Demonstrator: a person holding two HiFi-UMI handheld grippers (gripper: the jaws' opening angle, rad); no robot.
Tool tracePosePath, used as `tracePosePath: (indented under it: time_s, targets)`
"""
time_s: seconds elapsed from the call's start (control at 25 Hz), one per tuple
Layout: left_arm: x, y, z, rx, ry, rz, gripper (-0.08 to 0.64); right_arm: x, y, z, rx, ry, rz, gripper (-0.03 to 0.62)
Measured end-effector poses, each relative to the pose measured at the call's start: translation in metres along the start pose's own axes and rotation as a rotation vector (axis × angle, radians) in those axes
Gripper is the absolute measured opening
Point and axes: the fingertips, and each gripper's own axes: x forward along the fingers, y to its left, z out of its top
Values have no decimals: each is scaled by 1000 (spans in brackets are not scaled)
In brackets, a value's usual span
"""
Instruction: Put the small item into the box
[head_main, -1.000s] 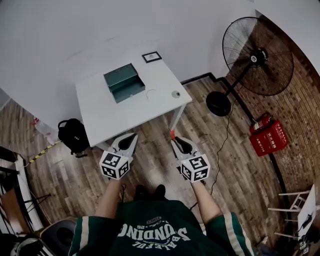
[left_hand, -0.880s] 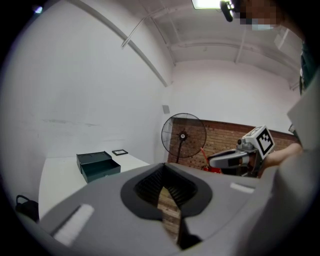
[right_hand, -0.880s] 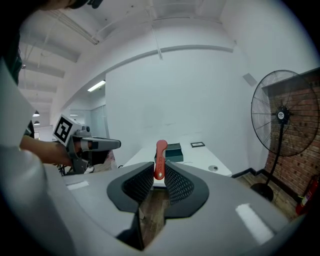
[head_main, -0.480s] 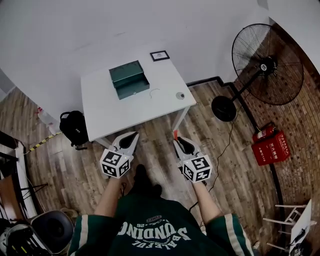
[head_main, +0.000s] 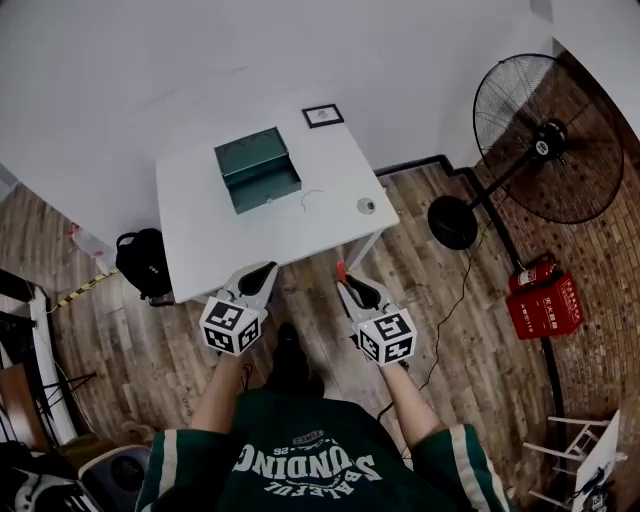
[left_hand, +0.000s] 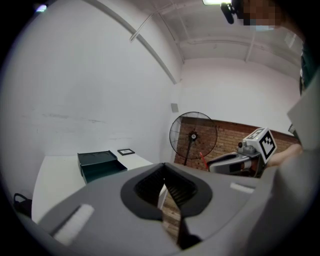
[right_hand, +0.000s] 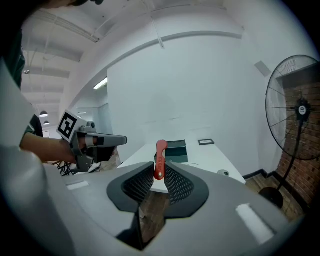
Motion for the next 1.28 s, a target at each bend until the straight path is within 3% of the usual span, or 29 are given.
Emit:
tracePosePath:
  time_s: [0.44,0.76,1.04,1.28]
  targets:
    - [54,110,30,-16,0,25,52,126,-24,54,-28,10,37,66]
    - [71,165,38,-37,2,47,52,191,-25,78,-47,22,73,66]
    - [81,206,43,-70,-5,117,52,244,-28,90,-83,54,152,66]
    - [89,247,42,-110,-3,220,52,304,-32,99,-128,101,260,66]
